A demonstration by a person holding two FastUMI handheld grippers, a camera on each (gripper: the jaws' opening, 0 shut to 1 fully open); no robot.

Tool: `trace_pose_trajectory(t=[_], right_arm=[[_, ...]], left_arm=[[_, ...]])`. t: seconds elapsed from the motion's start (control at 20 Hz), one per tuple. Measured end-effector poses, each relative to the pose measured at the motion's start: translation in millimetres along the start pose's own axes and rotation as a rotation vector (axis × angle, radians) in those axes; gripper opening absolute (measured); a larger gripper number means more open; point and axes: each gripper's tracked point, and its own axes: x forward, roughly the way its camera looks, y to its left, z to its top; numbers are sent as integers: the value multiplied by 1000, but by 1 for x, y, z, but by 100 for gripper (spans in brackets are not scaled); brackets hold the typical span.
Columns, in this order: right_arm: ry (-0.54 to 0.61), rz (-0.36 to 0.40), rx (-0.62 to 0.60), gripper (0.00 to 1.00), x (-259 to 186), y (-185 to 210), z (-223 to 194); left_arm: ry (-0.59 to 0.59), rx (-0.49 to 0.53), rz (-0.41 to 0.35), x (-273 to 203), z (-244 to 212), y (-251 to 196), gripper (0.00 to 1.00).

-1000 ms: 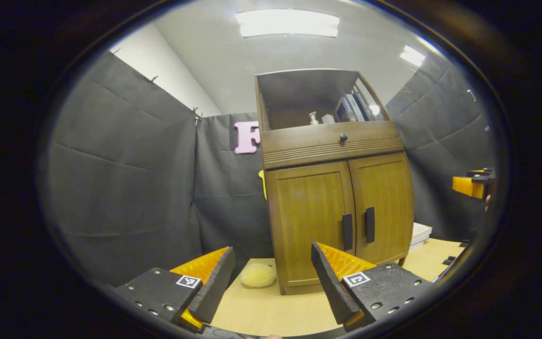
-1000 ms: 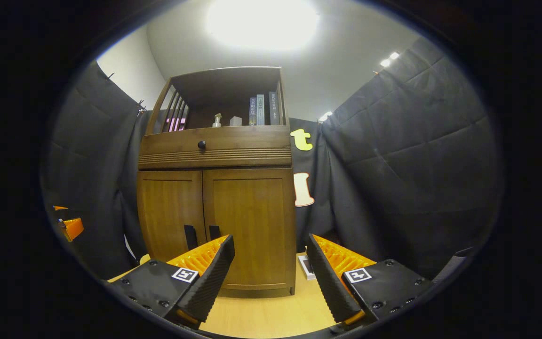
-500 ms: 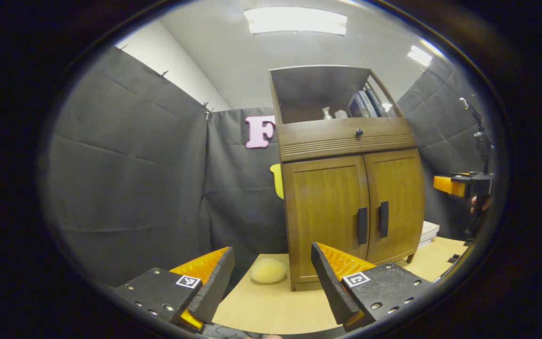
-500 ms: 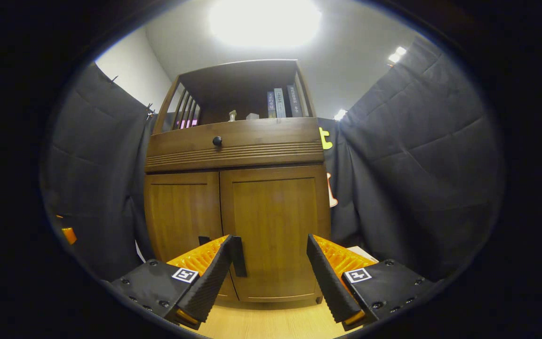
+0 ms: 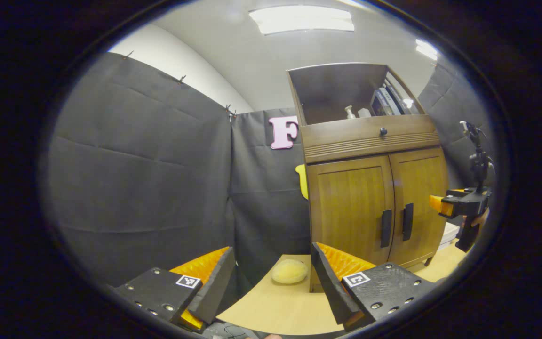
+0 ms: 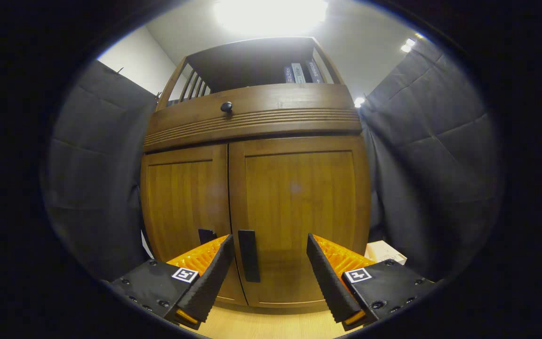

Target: Open the right door of the double-door shoe cabinet with the right hand, and open the left door with the left hand.

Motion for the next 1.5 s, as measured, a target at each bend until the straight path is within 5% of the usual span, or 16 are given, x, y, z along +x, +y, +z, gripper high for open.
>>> trace_pose_trajectory(t=[0.7,0.75,0.85,1.0,1.1,1.15,1.2,1.3,1.5], right_arm=[[97,39,-40,95,85,21,-68],[102,33,-38,92,85,23,-70],[118,30,-27,67,93,27,-76],[137,26,-6,63,100,33,-82],[140,2,4,35,105,34,-82],[141,0,-1,38,106,34,-81],[137,4,-8,26,105,34,-79],[153,20,-1,18,103,36,-81],[157,60,12,18,85,34,-79]], left_arm=[[27,52,186,7,0,18,95],[30,53,196,8,-1,19,95],[36,54,212,9,-6,22,95],[33,59,223,9,-5,23,95],[32,57,224,9,-5,23,95],[32,54,223,8,-5,23,95],[34,48,220,9,-6,23,95],[35,39,207,9,-7,22,95],[26,27,167,8,-5,16,95]])
